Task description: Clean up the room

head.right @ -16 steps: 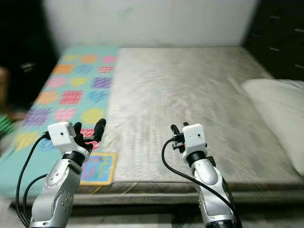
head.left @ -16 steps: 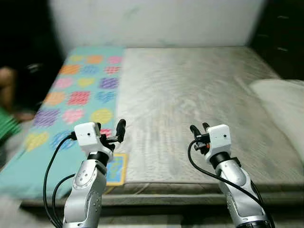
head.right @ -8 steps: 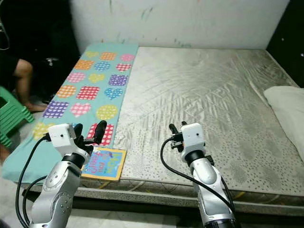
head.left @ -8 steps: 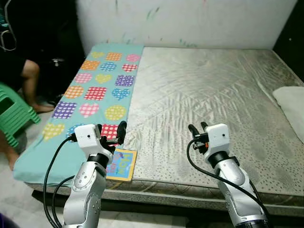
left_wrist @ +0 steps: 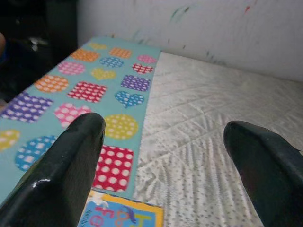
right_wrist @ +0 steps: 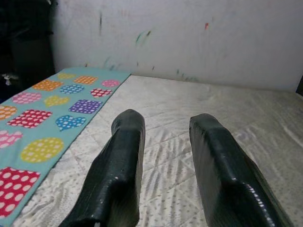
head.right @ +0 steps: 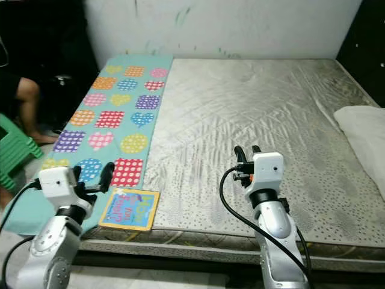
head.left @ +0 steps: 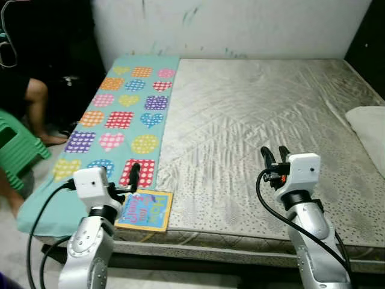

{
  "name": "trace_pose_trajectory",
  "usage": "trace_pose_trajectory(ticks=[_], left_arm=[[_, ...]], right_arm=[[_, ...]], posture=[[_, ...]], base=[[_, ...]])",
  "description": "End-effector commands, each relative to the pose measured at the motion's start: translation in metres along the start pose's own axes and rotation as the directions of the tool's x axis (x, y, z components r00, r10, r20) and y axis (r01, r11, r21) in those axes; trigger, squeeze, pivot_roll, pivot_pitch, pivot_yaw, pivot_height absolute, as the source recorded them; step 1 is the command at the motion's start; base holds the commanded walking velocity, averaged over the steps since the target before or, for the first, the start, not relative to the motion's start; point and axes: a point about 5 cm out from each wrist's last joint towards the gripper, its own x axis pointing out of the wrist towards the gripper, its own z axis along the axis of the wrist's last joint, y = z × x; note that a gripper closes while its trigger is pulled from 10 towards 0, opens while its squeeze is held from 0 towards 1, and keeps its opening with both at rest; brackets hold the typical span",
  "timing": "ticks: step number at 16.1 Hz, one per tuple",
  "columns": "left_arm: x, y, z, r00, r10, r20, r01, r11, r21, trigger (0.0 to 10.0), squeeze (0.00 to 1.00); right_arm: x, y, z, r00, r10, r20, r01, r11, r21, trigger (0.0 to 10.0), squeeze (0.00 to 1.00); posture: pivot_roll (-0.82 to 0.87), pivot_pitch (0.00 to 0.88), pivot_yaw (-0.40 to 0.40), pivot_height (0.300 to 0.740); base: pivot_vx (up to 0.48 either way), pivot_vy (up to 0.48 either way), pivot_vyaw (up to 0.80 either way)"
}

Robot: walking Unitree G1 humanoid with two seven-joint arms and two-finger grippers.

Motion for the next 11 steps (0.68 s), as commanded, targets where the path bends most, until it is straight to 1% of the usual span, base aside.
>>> trace_pose_trajectory(ticks=[1,2,3,4,5,6,7,8,10,11], left_arm=[[0.006,-0.001,0.007,1.0,-0.012,0.021,0.011,1.0,0.028,10.0,0.0],[0.008,-0.002,0.009,0.999,-0.01,0.033,0.009,0.999,0.032,10.0,0.0],[0.008,-0.001,0.01,0.999,0.0,0.04,-0.002,1.0,0.03,10.0,0.0],[0.006,0.0,0.009,0.998,0.03,0.047,-0.031,0.999,0.025,10.0,0.0],[0.004,0.0,0.007,0.998,0.045,0.049,-0.046,0.999,0.018,10.0,0.0],[0.0,0.001,0.003,0.996,0.073,0.053,-0.074,0.997,0.008,10.0,0.0],[-0.002,0.002,0.0,0.994,0.091,0.054,-0.091,0.996,0.001,10.0,0.0],[-0.005,0.004,-0.003,0.99,0.128,0.058,-0.127,0.992,-0.012,10.0,0.0],[-0.008,0.004,-0.005,0.985,0.157,0.065,-0.156,0.987,-0.025,10.0,0.0],[-0.008,0.004,-0.005,0.985,0.158,0.065,-0.156,0.987,-0.025,10.0,0.0]], right_arm=[[0.01,0.004,-0.002,1.0,-0.014,-0.002,0.014,1.0,0.028,10.0,0.0],[0.014,0.008,-0.001,1.0,0.0,0.002,0.0,0.999,0.033,10.0,0.0],[0.017,0.011,0.001,1.0,0.015,0.005,-0.015,0.999,0.032,10.0,0.0],[0.02,0.013,0.006,0.999,0.042,0.003,-0.042,0.999,0.028,10.0,0.0],[0.022,0.014,0.008,0.998,0.063,0.003,-0.063,0.998,0.021,10.0,0.0],[0.025,0.015,0.01,0.995,0.102,0.003,-0.102,0.995,-0.001,10.0,0.0],[0.027,0.015,0.01,0.992,0.123,0.002,-0.123,0.992,-0.013,10.0,0.0],[0.031,0.016,0.01,0.987,0.159,-0.01,-0.159,0.987,-0.028,10.0,0.0],[0.039,0.021,0.015,0.977,0.215,-0.001,-0.215,0.975,-0.057,10.0,0.0],[0.041,0.021,0.015,0.978,0.208,-0.002,-0.208,0.977,-0.053,10.0,0.0]], posture=[[-0.14,0.0,0.072,0.74],[-0.14,0.0,0.07,0.74],[-0.14,0.0,0.052,0.74],[-0.14,0.0,0.012,0.74],[-0.14,0.0,-0.005,0.74],[-0.13,0.0,-0.052,0.74],[-0.13,0.0,-0.052,0.74],[-0.12,0.0,-0.098,0.74],[-0.11,0.0,-0.105,0.74],[-0.11,0.0,-0.1,0.74]], base=[[0.0,0.0,0.0],[0.0,0.0,0.0],[0.0,0.0,0.0],[0.0,0.0,0.0],[0.0,0.0,0.0],[0.0,0.0,0.0],[0.0,0.0,0.0],[0.0,0.0,0.0],[0.0,0.0,0.0],[0.0,0.0,0.0]])
